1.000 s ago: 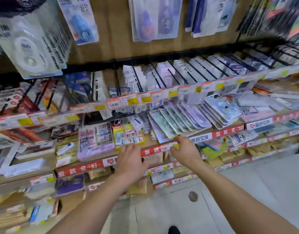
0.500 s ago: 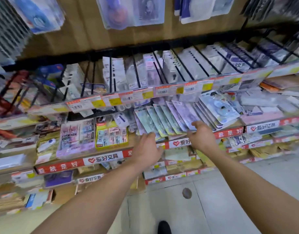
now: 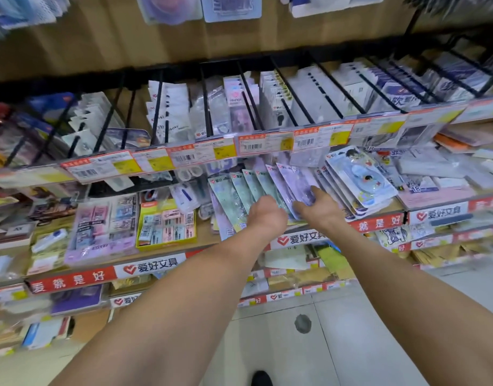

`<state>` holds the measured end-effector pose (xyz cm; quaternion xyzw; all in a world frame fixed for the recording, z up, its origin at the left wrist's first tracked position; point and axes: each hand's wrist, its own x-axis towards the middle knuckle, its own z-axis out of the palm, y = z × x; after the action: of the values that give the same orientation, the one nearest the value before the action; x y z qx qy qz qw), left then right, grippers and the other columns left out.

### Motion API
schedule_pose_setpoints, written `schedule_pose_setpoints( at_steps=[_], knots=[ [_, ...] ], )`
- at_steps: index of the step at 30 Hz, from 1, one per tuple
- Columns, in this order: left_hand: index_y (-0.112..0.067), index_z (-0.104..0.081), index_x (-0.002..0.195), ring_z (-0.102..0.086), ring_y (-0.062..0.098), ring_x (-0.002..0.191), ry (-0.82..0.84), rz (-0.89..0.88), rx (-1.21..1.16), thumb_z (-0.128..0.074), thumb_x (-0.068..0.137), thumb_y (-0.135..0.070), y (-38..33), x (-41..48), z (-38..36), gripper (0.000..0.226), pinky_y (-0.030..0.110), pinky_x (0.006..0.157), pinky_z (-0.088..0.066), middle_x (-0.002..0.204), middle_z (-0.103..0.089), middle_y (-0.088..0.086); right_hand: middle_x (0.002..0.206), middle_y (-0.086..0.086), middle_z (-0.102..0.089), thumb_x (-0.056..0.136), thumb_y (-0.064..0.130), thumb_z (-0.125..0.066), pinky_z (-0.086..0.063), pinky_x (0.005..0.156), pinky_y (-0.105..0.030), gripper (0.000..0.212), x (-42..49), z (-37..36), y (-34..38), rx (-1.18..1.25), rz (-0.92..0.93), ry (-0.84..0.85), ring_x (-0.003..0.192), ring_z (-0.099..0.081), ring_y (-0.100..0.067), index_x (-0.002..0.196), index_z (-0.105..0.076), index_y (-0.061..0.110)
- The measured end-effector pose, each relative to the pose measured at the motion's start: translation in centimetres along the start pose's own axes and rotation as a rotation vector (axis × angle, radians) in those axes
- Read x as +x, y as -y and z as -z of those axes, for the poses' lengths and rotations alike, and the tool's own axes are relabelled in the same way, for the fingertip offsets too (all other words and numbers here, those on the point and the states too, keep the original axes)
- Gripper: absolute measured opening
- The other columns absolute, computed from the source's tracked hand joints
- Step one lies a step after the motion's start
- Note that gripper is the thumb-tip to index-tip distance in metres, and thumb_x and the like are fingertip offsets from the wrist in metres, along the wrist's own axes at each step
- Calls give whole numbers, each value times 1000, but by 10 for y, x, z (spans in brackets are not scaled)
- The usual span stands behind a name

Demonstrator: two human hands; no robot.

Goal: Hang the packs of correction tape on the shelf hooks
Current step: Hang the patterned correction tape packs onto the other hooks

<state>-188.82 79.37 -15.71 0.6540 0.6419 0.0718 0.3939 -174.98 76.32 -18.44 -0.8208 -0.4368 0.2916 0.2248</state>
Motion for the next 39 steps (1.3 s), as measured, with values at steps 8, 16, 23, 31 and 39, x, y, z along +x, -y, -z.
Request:
schedule_pose_setpoints(
  at_steps=[8,16,23,31,39],
  knots=[
    [-2,-67,94,-72,22,56,-6,100,-137,-58,94,-17,-10,16,-15,17,37,63,-63,63,-72,12,144,-14,-57,91,41,-70,-42,95,-35,67,3,1,-5,37,-13,-3,129,-54,-34,146,-48,8],
    [4,-62,88,-65,22,44,-20,204,-330,-67,86,-3,-27,25,-19,8,25,44,-53,64,-70,17,154,-11,-47,87,49,-73,-40,107,-35,83,0,1,-12,111,-46,31,139,-47,-29,154,-39,14],
    [-1,-67,88,-71,29,74,-46,216,-283,-67,78,-6,-28,28,-19,12,29,55,-53,84,-72,13,150,-10,-46,70,64,-80,-42,111,-42,99,-1,4,-21,155,-51,55,136,-49,-28,152,-41,23],
    [-5,-66,90,-72,35,73,-15,242,-492,-63,78,-13,-7,26,-10,15,47,65,-62,91,-72,16,135,-9,-43,95,49,-66,-41,92,-29,50,-29,-12,-11,428,-11,4,112,-51,-17,139,-52,30],
    [-16,-47,86,-60,30,87,0,196,-520,-49,90,-10,30,-8,10,8,53,83,-58,98,-58,12,138,2,-54,83,29,-83,-46,75,-21,84,-55,-6,2,556,-96,114,109,-60,-13,152,-36,19]
  ],
)
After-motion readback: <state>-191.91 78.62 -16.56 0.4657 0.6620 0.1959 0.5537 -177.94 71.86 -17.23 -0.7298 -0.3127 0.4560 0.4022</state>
